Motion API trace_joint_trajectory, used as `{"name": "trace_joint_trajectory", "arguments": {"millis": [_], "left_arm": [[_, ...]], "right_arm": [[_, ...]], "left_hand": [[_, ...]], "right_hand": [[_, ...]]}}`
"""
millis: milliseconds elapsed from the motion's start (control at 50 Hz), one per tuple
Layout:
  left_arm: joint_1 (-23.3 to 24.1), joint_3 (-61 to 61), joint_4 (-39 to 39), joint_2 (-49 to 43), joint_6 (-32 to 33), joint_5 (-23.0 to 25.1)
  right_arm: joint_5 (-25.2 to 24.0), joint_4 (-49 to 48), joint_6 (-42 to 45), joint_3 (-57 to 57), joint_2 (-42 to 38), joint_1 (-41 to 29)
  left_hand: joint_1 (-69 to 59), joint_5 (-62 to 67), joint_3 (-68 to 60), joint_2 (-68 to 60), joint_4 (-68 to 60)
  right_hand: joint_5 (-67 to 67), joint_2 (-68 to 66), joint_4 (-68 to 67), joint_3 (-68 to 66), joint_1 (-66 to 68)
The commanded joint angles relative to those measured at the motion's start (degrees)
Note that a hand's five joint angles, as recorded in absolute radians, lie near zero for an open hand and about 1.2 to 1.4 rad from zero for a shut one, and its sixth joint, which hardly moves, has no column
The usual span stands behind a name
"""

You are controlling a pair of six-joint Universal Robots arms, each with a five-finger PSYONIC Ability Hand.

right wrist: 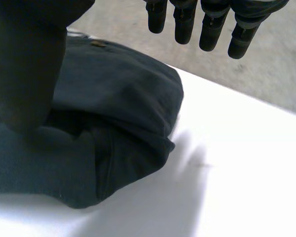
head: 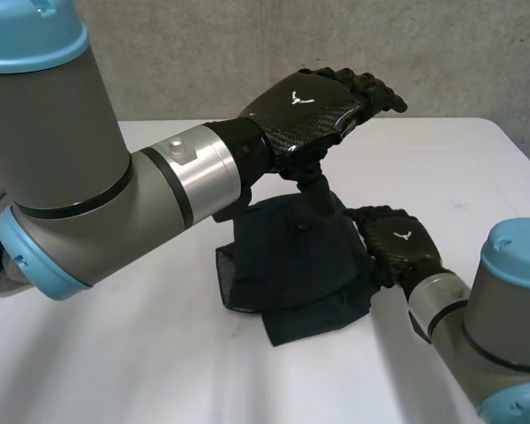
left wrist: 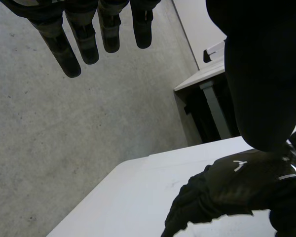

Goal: Fold the laundry.

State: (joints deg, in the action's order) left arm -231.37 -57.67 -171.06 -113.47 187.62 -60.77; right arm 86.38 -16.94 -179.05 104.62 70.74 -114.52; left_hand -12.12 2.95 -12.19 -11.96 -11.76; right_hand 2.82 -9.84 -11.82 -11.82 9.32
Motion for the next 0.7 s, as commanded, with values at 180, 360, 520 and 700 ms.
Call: {"name": "trace_joint_trajectory", "arguments": {"millis": [180,360,520,700], "left_arm": [[-0.57,-2.45,-0.77,0.7,-0.24,0.04],[-1.1,-3.86,-2.18,1.76,-0.59,0.04],[-1.71,-5.79,-3.67,3.86,-3.4,0.3],[-2.24,-6.85,-5.6,6.42,-5.69,1.09]], "right_arm": [[-4.55,2.09,-8.08,-8.19,-12.28,2.2],[-5.61,0.68,-8.16,-11.63,-14.93,1.58],[-3.51,-3.45,-10.71,-21.0,-18.34,7.27],[2.47,6.02,-9.13,-50.0,-33.63,18.27]], "left_hand": [[2.12,-2.95,2.19,1.96,1.76],[2.12,-2.95,2.19,1.96,1.76],[2.12,-2.95,2.19,1.96,1.76],[2.12,-2.95,2.19,1.96,1.76]], "right_hand": [[-2.82,-0.16,1.82,1.82,0.68],[67.09,-70.07,-68.09,-68.09,70.59],[67.18,-70.16,-68.18,-68.18,70.68],[67.18,-70.16,-68.18,-68.18,70.68]]}}
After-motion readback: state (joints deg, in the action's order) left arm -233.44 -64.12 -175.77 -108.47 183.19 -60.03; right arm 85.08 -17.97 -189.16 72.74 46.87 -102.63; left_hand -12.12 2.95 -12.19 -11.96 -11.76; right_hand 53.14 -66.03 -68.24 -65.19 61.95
